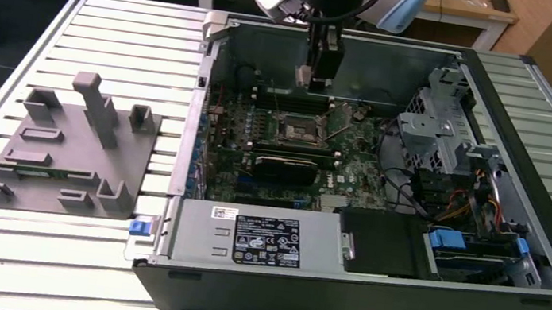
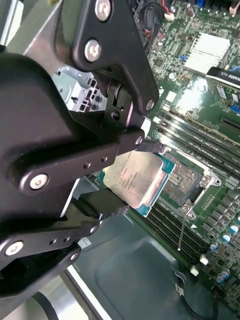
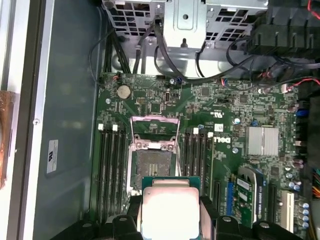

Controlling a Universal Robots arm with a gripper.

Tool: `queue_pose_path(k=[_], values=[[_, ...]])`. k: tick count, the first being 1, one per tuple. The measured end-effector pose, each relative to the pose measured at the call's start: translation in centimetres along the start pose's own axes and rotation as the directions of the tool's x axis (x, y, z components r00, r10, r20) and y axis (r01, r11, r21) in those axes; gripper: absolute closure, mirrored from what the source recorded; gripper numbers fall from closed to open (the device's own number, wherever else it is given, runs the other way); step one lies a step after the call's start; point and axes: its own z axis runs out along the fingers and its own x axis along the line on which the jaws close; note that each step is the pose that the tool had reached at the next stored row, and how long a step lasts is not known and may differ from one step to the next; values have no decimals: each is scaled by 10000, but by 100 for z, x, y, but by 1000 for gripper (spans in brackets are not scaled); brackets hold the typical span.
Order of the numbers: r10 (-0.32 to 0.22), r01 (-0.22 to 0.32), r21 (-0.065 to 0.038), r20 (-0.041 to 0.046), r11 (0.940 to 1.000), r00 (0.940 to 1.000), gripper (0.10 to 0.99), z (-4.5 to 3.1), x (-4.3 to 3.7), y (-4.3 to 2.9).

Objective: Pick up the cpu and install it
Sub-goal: 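Place the cpu into insertion slot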

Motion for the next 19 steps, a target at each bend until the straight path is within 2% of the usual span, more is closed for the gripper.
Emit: queue_pose_path(k=[10,15,19], values=[[48,-48,0,3,10000,10000,545,179,38,-1],[50,-50,1,5,10000,10000,545,210,58,0],[51,-51,-1,2,10000,10000,545,265,99,5]])
